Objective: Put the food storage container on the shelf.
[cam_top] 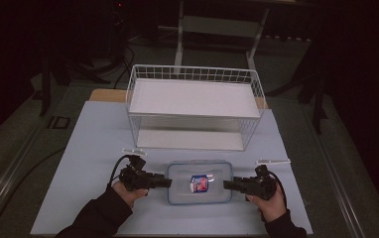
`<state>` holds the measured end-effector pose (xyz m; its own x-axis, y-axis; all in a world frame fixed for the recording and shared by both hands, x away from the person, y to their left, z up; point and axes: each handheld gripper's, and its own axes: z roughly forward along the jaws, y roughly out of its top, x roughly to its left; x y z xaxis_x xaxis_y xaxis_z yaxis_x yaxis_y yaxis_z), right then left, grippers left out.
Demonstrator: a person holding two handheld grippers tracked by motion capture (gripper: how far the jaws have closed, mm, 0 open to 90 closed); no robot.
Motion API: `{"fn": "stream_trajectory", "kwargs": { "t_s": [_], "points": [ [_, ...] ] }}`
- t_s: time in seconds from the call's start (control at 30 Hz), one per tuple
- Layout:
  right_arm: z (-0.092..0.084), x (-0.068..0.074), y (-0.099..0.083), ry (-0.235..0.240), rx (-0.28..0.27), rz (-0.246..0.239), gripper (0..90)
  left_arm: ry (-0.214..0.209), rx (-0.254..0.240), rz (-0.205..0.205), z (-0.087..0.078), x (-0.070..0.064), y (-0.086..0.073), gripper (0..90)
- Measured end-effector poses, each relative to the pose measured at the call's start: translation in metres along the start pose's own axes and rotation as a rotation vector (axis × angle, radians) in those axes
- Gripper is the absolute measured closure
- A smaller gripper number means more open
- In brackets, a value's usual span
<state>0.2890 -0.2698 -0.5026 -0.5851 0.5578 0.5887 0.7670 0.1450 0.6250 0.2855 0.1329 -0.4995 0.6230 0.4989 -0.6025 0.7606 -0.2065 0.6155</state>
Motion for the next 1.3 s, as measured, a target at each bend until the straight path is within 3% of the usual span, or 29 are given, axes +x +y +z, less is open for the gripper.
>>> {"fn": "stream_trajectory", "kwargs": {
  "t_s": [0.2,0.47,0.93,1.3],
  "points": [
    [-0.004,0.005,0.017,-0.018,-0.048,-0.046,49.4,0.032,-0.076,0.039,-0.007,-0.003,0.012,57.4],
    [0.0,0.002,0.037,-0.017,-0.074,-0.056,49.5,0.057,-0.105,0.034,-0.011,0.001,0.028,57.1],
    [0.01,-0.017,0.074,-0.035,-0.099,-0.068,49.2,0.083,-0.146,0.048,-0.006,0.024,0.063,56.7],
    [0.026,-0.035,0.085,-0.065,-0.125,-0.069,48.6,0.111,-0.18,0.056,0.006,0.047,0.071,55.7]
  ]
}}
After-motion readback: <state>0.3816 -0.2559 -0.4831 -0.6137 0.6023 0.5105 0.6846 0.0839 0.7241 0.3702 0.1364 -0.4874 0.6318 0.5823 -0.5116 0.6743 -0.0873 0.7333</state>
